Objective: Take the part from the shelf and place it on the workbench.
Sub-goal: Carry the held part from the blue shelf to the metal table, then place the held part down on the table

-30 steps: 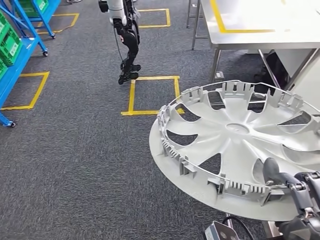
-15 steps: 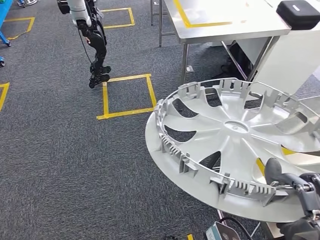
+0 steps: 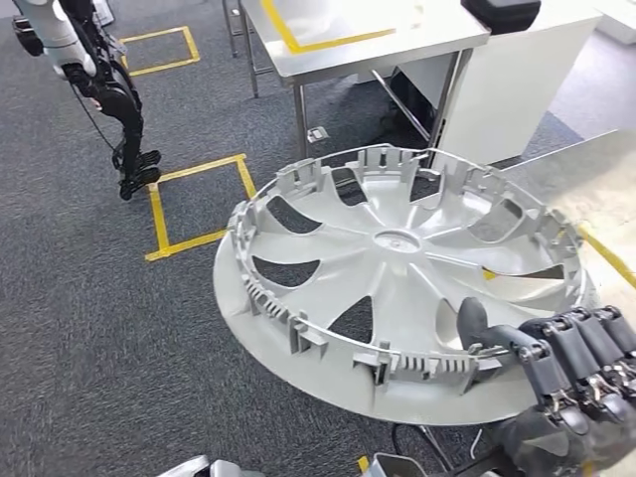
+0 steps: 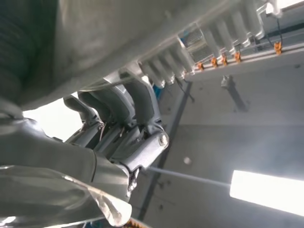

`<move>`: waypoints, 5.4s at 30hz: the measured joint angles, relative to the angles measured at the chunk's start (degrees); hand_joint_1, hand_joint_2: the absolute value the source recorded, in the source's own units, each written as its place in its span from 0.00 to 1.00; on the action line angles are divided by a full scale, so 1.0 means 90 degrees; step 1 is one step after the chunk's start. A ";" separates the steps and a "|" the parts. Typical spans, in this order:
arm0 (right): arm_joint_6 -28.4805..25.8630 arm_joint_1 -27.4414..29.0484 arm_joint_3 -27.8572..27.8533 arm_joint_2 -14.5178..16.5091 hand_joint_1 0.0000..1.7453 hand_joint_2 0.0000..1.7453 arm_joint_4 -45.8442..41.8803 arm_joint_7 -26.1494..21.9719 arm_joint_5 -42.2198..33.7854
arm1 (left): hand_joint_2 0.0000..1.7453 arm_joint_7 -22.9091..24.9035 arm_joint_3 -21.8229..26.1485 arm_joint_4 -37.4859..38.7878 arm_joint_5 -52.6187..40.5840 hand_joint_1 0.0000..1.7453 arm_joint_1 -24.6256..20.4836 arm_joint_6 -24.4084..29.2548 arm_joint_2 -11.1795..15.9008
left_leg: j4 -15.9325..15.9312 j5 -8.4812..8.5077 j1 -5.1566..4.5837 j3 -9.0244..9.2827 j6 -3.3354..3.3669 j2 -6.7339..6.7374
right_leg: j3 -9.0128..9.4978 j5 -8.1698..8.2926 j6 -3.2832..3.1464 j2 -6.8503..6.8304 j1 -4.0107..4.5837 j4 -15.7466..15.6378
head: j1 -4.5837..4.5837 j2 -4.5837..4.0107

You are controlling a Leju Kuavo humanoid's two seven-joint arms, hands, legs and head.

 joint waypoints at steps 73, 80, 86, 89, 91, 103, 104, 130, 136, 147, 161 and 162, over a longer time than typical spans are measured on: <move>-0.0001 0.0947 -0.2248 0.0635 1.00 1.00 -0.1070 -0.0936 -0.0046 | 1.00 0.4341 0.7152 0.1327 0.7334 0.00 0.1882 0.4340 -0.0215 | -0.1865 0.0269 0.0034 0.1454 0.0206 0.0011 | -0.0449 -0.0712 0.0389 -0.0327 -0.0072 0.1157 | 0.0002 0.0000; 0.0000 0.0912 -0.2410 0.0635 1.00 1.00 -0.1103 -0.0963 -0.0046 | 1.00 0.4298 0.7206 0.1410 0.7630 0.00 0.1890 0.4421 -0.0225 | -0.1852 0.0114 -0.0058 0.1606 0.0167 0.0541 | 0.0120 -0.0117 0.0336 -0.0950 -0.0003 0.0178 | 0.0012 0.0001; -0.0002 0.0835 -0.2520 0.0635 1.00 1.00 -0.1160 -0.0981 -0.0046 | 1.00 0.4242 0.7212 0.1453 0.7774 0.00 0.1880 0.4468 -0.0225 | -0.1485 -0.0250 -0.0100 0.1562 0.0029 0.0478 | 0.0180 -0.0154 0.0080 -0.0692 -0.0014 -0.0015 | -0.0070 0.0003; -0.0002 0.0796 -0.2575 0.0635 1.00 1.00 -0.1169 -0.0986 -0.0043 | 1.00 0.4159 0.7213 0.1454 0.7827 0.00 0.1825 0.4472 -0.0226 | -0.0267 -0.0797 -0.0082 0.1115 -0.0005 0.0129 | 0.0191 -0.0158 0.0021 -0.0446 -0.0003 -0.0016 | -0.0089 0.0004; -0.0002 0.0795 -0.2609 0.0635 1.00 1.00 -0.1169 -0.0995 -0.0043 | 1.00 0.4144 0.7215 0.1454 0.7865 0.00 0.1797 0.4473 -0.0227 | -0.0045 -0.0722 -0.0086 0.1072 0.0020 0.0094 | 0.0212 -0.0157 0.0014 -0.0259 0.0020 -0.0013 | -0.0089 0.0004; -0.0002 0.0787 -0.2728 0.0635 1.00 1.00 -0.1180 -0.1046 -0.0048 | 1.00 0.4044 0.7313 0.1475 0.8218 0.00 0.1853 0.4520 -0.0256 | -0.1938 0.0223 -0.0011 0.1578 0.0322 0.0017 | -0.0505 -0.0490 0.0341 -0.0230 0.0022 0.0915 | 0.0007 0.0002; -0.0002 0.0785 -0.2733 0.0635 1.00 1.00 -0.1177 -0.1047 -0.0047 | 1.00 0.4040 0.7319 0.1479 0.8237 0.00 0.1856 0.4522 -0.0256 | -0.1936 0.0221 -0.0011 0.1574 0.0323 0.0101 | -0.0700 -0.0640 0.0383 -0.0310 -0.0007 0.1342 | 0.0013 0.0002; -0.0002 0.0955 -0.2765 0.0638 1.00 1.00 -0.1179 -0.0976 -0.0038 | 1.00 0.3780 0.7351 0.1563 0.8800 0.00 0.1820 0.4537 -0.0256 | -0.1724 0.0155 -0.0017 0.1390 0.0056 -0.0051 | 0.0039 -0.0052 0.0143 -0.0295 -0.0033 0.0023 | -0.0033 0.0005; -0.0002 0.0987 -0.2773 0.0640 1.00 1.00 -0.1179 -0.0950 -0.0038 | 1.00 0.3751 0.7356 0.1563 0.8938 0.00 0.1829 0.4555 -0.0256 | -0.1731 0.0171 -0.0029 0.1397 0.0098 -0.0044 | 0.0082 0.0013 0.0200 -0.0294 -0.0041 -0.0052 | -0.0029 0.0005; -0.0002 0.0930 -0.2385 0.0663 1.00 1.00 -0.1025 -0.0982 -0.0031 | 1.00 0.7262 0.6798 -0.3012 0.6952 0.00 0.3741 0.4132 0.0556 | -0.1737 0.0152 -0.0048 0.1416 0.0152 -0.0061 | 0.0086 -0.0004 0.0247 -0.0301 -0.0060 -0.0054 | -0.0033 0.0005; 0.0000 0.0230 -0.1561 0.0579 1.00 1.00 0.0121 -0.1027 -0.0024 | 1.00 0.0954 0.4390 -0.1079 0.4953 0.00 0.2321 0.0221 0.0680 | -0.1736 0.0203 -0.0040 0.1380 0.0131 -0.0073 | 0.0050 0.0032 0.0228 -0.0323 -0.0056 -0.0042 | -0.0018 0.0005; 0.0000 0.0153 -0.1485 0.0553 1.00 1.00 0.0223 -0.0993 -0.0023 | 1.00 0.0900 0.4076 -0.0912 0.4579 0.00 0.2105 0.0087 0.0571 | -0.1735 0.0205 -0.0040 0.1380 0.0131 -0.0073 | 0.0050 0.0035 0.0229 -0.0322 -0.0056 -0.0042 | -0.0019 0.0005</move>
